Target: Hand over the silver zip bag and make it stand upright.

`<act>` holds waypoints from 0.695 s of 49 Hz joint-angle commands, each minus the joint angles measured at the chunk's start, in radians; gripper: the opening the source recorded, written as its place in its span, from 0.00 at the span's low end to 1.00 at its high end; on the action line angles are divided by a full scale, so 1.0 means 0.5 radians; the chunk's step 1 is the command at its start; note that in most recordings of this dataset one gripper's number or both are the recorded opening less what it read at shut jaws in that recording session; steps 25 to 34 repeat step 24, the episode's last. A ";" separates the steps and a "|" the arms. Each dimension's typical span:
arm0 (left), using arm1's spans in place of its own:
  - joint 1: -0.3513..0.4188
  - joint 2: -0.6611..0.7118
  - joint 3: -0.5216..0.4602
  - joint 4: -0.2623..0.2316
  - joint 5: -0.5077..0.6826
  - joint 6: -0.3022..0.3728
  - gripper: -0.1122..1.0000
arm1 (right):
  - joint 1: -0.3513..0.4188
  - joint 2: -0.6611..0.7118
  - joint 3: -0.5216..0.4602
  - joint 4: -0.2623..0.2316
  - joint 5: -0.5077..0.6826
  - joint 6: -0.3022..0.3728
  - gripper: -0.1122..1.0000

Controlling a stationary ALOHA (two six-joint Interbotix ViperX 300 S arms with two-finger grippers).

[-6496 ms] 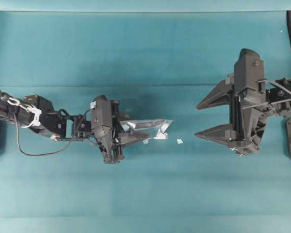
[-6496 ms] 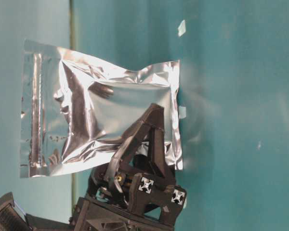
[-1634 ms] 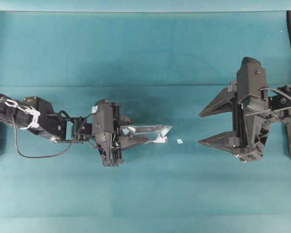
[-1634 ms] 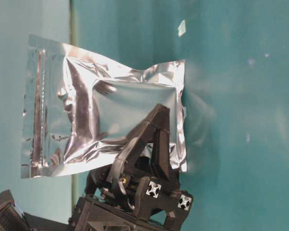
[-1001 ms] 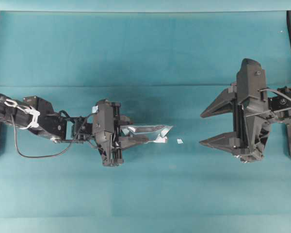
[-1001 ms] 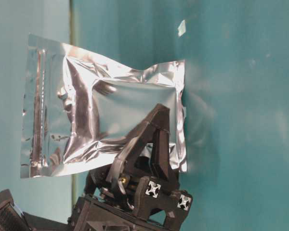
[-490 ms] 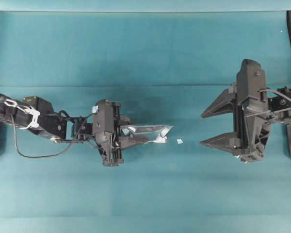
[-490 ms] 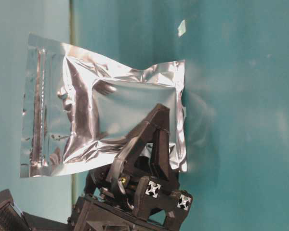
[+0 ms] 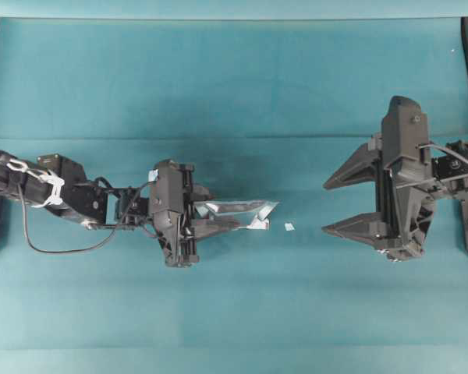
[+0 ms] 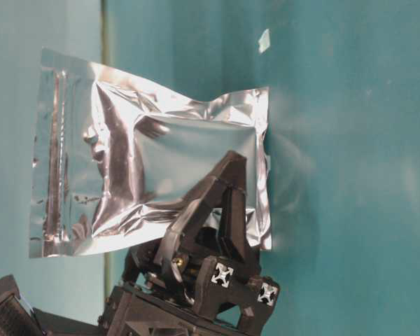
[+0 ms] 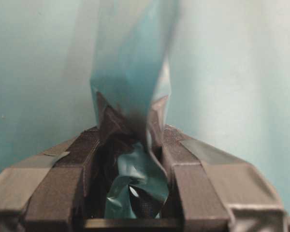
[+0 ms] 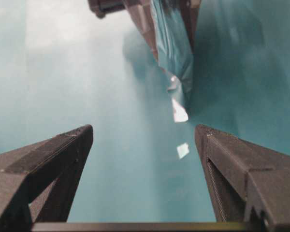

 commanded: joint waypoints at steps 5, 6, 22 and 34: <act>-0.028 -0.025 -0.025 0.009 -0.006 0.003 0.37 | 0.003 -0.025 -0.006 0.003 -0.025 0.018 0.97; -0.028 -0.025 -0.028 0.006 -0.006 0.003 0.37 | 0.003 -0.028 -0.003 0.006 -0.025 0.018 0.97; -0.028 -0.025 -0.028 0.006 -0.006 0.003 0.37 | 0.006 -0.064 0.015 0.003 -0.025 0.018 0.97; -0.028 -0.025 -0.028 0.006 -0.006 0.003 0.37 | 0.003 -0.067 0.021 0.003 -0.025 0.015 0.97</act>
